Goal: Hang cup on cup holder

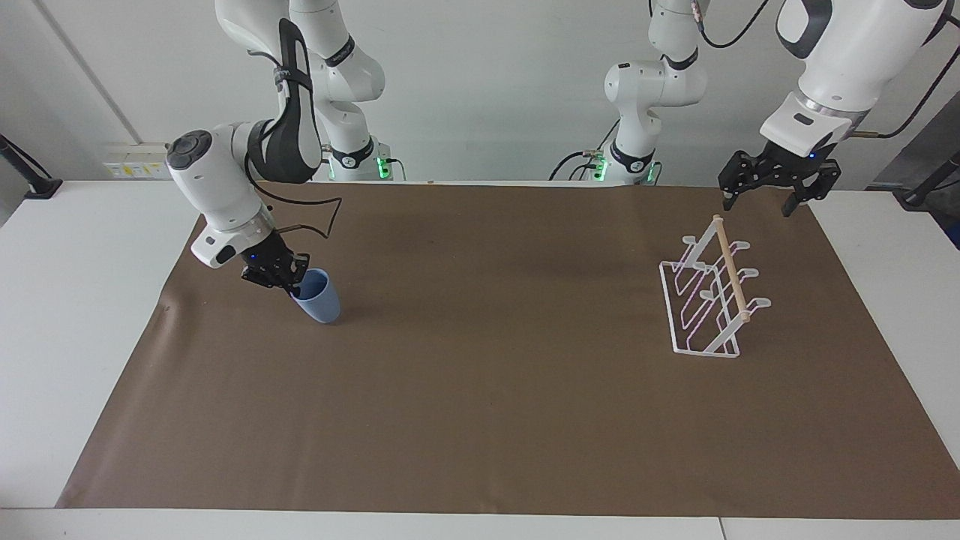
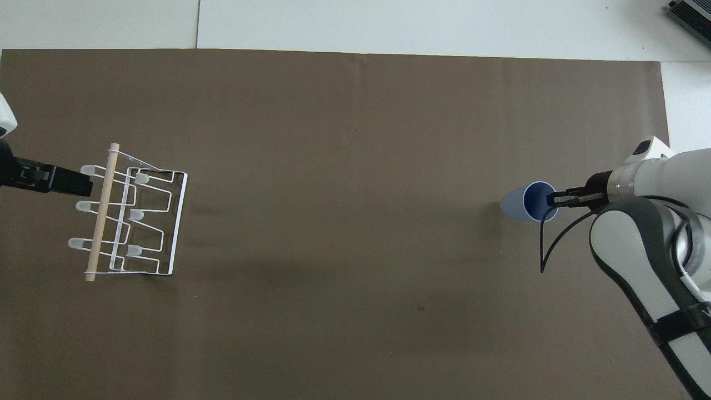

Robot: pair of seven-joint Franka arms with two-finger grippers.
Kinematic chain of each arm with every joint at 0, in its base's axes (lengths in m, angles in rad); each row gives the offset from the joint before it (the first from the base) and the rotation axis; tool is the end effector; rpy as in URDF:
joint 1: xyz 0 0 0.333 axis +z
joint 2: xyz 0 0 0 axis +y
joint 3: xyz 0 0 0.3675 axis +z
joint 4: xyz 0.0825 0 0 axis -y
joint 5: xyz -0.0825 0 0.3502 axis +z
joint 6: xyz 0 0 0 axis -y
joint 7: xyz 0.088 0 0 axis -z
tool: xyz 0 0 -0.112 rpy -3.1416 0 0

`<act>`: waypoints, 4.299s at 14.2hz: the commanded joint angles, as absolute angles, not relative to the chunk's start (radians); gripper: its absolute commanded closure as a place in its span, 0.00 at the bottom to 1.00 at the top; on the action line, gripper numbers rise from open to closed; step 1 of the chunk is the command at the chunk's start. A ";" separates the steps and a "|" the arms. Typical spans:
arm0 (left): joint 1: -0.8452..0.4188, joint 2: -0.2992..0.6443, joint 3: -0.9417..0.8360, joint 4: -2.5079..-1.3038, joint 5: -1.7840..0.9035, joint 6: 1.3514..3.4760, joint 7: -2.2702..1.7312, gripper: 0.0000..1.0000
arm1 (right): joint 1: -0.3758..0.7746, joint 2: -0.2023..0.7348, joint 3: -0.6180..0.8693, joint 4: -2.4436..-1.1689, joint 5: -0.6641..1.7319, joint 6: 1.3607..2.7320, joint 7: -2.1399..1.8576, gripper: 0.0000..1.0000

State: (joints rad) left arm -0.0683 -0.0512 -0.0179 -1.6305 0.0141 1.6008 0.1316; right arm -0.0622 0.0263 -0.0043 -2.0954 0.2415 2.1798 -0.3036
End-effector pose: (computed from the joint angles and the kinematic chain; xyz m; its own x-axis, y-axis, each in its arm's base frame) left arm 0.5031 -0.0422 0.6737 0.9761 -0.2165 0.0193 -0.2161 -0.9762 -0.0177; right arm 0.5282 -0.0252 0.4795 0.9902 0.0941 0.1028 0.1117 -0.9771 -0.1812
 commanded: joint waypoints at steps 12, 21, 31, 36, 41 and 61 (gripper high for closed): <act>-0.069 -0.092 -0.003 -1.661 0.012 1.576 0.141 0.00 | -0.008 0.005 0.005 -1.919 1.127 1.991 -0.106 1.00; -0.075 -0.106 -0.006 -1.687 -0.037 1.591 0.086 0.00 | 0.103 -0.002 0.008 -2.020 1.514 1.891 -0.058 1.00; -0.299 -0.110 -0.012 -1.710 -0.104 1.707 0.535 0.00 | 0.262 0.006 0.006 -2.063 1.683 1.997 -0.054 1.00; -0.417 -0.110 -0.012 -1.717 -0.195 1.770 0.756 0.00 | 0.268 0.000 0.008 -2.077 1.683 1.999 -0.072 1.00; -0.561 -0.107 -0.012 -1.721 -0.216 1.882 0.773 0.00 | 0.268 -0.002 0.006 -2.083 1.683 2.000 -0.074 1.00; -0.558 -0.003 -0.008 -1.646 -0.247 2.006 0.851 0.00 | 0.242 -0.009 0.005 -2.095 1.606 1.881 -0.212 1.00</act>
State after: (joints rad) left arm -0.5529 -0.0195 -0.0052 -1.6582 -0.2284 1.9796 0.8440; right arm 0.2555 0.0122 0.0011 -2.0747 1.6217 1.8919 -0.1904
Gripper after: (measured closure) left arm 0.000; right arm 0.960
